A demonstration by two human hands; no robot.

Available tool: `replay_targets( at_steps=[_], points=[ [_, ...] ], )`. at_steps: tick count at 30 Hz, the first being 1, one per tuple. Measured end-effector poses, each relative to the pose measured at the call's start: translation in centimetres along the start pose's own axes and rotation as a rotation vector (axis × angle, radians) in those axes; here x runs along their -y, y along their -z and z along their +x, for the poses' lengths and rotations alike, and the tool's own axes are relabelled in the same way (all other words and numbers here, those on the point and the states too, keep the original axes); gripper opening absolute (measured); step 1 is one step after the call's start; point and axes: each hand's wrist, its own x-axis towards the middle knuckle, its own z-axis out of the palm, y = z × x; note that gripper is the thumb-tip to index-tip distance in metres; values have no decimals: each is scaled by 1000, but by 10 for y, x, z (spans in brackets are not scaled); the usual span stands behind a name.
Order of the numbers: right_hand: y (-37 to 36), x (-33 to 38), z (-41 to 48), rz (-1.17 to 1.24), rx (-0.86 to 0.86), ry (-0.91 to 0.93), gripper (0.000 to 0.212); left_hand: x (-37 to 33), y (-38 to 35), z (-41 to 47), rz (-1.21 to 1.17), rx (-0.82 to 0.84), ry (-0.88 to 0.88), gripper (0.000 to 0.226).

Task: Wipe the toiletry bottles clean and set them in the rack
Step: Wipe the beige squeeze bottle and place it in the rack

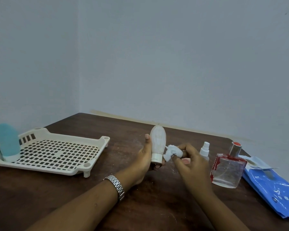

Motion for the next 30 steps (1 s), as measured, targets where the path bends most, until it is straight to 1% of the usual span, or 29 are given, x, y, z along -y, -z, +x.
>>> replay_targets(
  at_steps=[3,5,9,10,12,14,16,19,23,26,30],
  points=[
    [-3,-1,-1,-136,-26,99,20,1,-1,0,-20,9,25,82],
    [-6,-2,-1,-186,-20,148,21,2,-2,0,-29,-13,49,80],
    [-8,1,-6,-74,98,202,22,0,-3,0,-34,-87,49,76],
    [-9,1,-7,-71,128,212,22,0,-3,1,-30,-116,60,75],
    [-10,1,-8,-113,132,233,24,0,-2,1,-21,-157,87,71],
    [-10,-2,-6,-150,96,255,21,2,-4,-1,-3,-140,83,74],
    [-10,-6,-6,-146,56,236,20,5,-6,-3,11,-100,57,77],
    [-8,-8,-3,-107,-2,162,23,7,-7,-4,7,-26,52,80],
    [-4,-9,2,-114,-80,187,28,7,-7,-6,32,43,53,75],
    [-5,-9,-1,-184,-59,247,29,7,-6,-7,46,36,40,75],
    [-8,-9,-4,-254,43,317,28,8,-4,-4,67,-48,42,80]
  ],
)
